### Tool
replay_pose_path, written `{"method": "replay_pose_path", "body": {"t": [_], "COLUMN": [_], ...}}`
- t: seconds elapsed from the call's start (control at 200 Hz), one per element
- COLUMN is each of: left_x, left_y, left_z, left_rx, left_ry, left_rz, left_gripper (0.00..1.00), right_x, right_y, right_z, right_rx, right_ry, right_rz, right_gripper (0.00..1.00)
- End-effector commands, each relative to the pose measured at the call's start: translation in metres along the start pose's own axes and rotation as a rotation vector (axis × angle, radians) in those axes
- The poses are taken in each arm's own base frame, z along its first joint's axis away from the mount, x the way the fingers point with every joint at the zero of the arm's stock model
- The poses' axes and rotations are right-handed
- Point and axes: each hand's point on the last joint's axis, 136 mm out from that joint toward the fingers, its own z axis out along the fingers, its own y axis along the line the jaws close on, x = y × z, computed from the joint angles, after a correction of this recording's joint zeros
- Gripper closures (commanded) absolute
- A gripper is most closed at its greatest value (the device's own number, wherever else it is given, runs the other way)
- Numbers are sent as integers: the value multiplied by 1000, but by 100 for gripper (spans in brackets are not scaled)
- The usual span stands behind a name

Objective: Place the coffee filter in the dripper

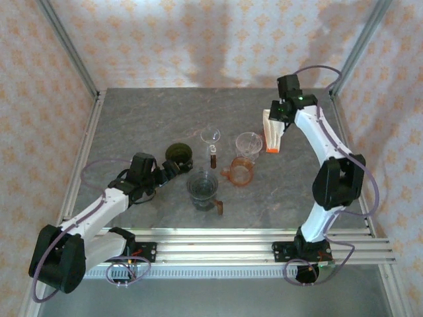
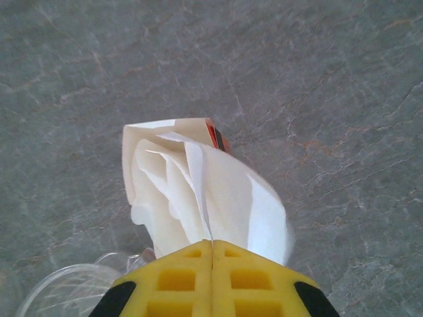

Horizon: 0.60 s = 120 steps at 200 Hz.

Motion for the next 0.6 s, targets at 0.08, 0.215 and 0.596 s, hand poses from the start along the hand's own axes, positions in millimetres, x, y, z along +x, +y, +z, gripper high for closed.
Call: {"method": "replay_pose_path", "body": {"t": [0.08, 0.215, 0.596], "left_x": [-15, -26, -9], "left_y": [-24, -36, -20], "left_z": [-25, -48, -69], "left_rx": [54, 67, 43], "left_ry": [-53, -98, -63], "left_rz": [35, 80, 98], "left_gripper": [0, 0, 1], "right_x": [-3, 6, 116], "right_y": [-11, 1, 88], "right_z": [-60, -98, -210], "right_rx": [-19, -95, -433], "right_ry": [-93, -136, -28], "right_rz": [45, 33, -212], "right_gripper": [100, 100, 100]}}
